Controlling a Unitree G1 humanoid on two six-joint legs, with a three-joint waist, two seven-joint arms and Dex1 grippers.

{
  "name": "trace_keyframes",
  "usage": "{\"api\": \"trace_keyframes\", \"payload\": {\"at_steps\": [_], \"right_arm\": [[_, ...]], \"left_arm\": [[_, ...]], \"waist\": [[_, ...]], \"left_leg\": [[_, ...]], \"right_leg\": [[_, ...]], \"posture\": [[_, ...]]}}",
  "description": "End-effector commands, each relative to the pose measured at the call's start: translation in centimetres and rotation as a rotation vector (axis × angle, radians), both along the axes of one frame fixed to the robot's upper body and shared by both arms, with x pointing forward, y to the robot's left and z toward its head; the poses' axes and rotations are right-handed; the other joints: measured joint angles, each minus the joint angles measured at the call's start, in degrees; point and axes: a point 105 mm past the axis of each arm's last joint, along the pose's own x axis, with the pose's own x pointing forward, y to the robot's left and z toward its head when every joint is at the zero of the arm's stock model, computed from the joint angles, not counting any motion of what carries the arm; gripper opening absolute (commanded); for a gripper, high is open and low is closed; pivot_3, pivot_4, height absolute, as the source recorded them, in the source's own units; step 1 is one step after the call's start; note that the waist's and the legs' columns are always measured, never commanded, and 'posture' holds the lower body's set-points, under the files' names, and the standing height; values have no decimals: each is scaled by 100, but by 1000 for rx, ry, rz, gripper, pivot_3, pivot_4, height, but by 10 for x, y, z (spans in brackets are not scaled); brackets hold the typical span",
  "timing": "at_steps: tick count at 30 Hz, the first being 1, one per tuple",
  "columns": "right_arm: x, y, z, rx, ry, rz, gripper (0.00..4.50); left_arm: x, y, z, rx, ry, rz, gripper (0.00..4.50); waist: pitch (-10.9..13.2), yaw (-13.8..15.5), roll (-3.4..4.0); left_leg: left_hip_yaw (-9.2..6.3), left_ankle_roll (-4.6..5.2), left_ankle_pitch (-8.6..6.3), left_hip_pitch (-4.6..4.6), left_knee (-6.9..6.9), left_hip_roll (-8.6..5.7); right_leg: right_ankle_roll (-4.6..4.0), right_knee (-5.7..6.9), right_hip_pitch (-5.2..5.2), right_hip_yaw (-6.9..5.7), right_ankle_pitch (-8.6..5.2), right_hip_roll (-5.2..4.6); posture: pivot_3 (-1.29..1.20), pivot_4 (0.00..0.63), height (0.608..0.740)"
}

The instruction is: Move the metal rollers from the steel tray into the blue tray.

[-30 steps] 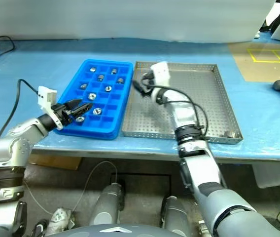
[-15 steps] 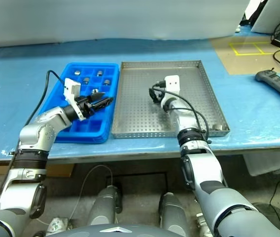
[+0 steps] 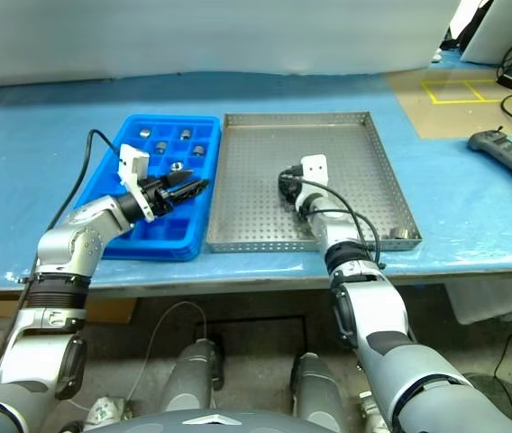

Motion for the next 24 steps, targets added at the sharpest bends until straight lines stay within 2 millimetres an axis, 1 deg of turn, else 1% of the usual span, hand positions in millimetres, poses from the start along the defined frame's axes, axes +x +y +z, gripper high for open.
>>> {"api": "trace_keyframes", "payload": {"at_steps": [1, 2, 4, 6, 8, 11, 12, 16, 20, 21, 23, 24], "right_arm": [[2, 8, 25, 19, -90, 70, 2491], [2, 10, 28, 8, -100, 81, 1977], [3, 9, 34, -15, -107, 74, 1642], [4, 11, 45, -13, -130, 84, 1643], [3, 18, 59, 10, -164, 125, 1643], [-6, 44, 83, 49, -214, 252, 1643], [-11, 57, 89, 61, -224, 310, 1643], [-29, 104, 105, 94, -244, 488, 1643], [-38, 133, 106, 108, -234, 575, 1643], [-43, 144, 103, 113, -224, 613, 1643], [-52, 159, 99, 121, -208, 668, 1643], [-54, 163, 97, 124, -203, 684, 1643]], "left_arm": [[-3, 2, 9, -1, -42, -2, 3749], [-3, 2, 9, 0, -41, -2, 3749], [-5, 3, 9, 0, -40, -2, 3749], [-6, 5, 10, 1, -41, -3, 3749], [-8, 6, 12, 1, -43, -2, 3749], [-11, 13, 16, 0, -51, 16, 3749], [-12, 16, 17, -1, -53, 27, 3749], [-19, 31, 20, 6, -61, 80, 3749], [-32, 44, 21, 12, -62, 134, 3749], [-38, 51, 18, 15, -55, 162, 3749], [-51, 61, 14, 21, -40, 207, 3749], [-56, 65, 12, 23, -34, 224, 3749]], "waist": [[0, -1, 0], [0, 0, 0], [0, 1, 0], [1, 2, 0], [1, 9, 1], [2, 23, 1], [2, 15, 0], [2, 15, 0], [2, 126, 1], [2, 156, 1], [2, 216, 1], [2, 252, 1]], "left_leg": [[0, 0, 0, 0, 0, 0], [0, 1, 0, 0, -1, 0], [0, 2, -1, 0, -2, 1], [0, 2, -1, 0, -2, 1], [0, 2, -1, 0, -3, 1], [-2, 2, -1, 0, -7, 1], [-2, 2, -1, 1, -9, 2], [-10, 1, -1, 11, -26, 8], [-15, 0, -1, 12, -51, 9], [-16, 0, -1, 11, -53, 9], [-25, -1, -1, 9, -61, 9], [-25, -1, -1, 7, -65, 8]], "right_leg": [[0, 0, 0, 0, 0, 0], [0, -1, 0, 0, 0, 1], [0, -1, 0, 0, 0, 1], [0, -1, 0, 0, 0, 1], [-1, -2, -1, 0, 0, 1], [0, -4, -1, 0, -1, 1], [0, -5, -2, 0, -1, 3], [-11, -7, -3, 1, -8, 12], [-22, -14, -9, -4, -16, 13], [-22, -16, -12, -2, -16, 12], [-20, -25, -14, -1, -19, 12], [-20, -27, -17, -2, -21, 12]], "posture": [[80, 150, 740], [83, 150, 740], [86, 150, 740], [94, 150, 740], [110, 150, 740], [139, 150, 740], [148, 150, 740], [230, 150, 740], [308, 150, 740], [339, 150, 740], [382, 150, 740], [396, 150, 740]]}}
